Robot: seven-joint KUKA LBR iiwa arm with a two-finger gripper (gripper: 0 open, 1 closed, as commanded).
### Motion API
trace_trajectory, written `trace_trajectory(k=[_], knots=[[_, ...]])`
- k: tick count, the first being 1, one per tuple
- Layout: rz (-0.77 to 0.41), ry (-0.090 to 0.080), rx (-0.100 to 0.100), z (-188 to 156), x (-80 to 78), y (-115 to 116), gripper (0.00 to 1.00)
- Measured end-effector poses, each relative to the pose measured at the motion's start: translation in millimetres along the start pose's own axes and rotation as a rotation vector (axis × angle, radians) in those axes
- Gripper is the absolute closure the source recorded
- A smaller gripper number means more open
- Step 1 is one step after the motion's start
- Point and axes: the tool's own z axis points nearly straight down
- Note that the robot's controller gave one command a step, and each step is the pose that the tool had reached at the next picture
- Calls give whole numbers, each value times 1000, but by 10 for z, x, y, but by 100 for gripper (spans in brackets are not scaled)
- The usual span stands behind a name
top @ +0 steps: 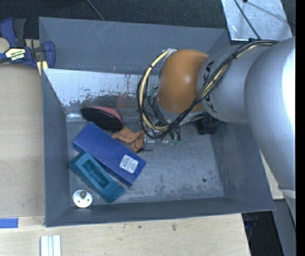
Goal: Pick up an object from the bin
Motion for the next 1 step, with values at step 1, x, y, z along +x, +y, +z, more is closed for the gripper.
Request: trace_trajectory(k=[1], knots=[[0, 0, 0, 0, 0, 0, 100]])
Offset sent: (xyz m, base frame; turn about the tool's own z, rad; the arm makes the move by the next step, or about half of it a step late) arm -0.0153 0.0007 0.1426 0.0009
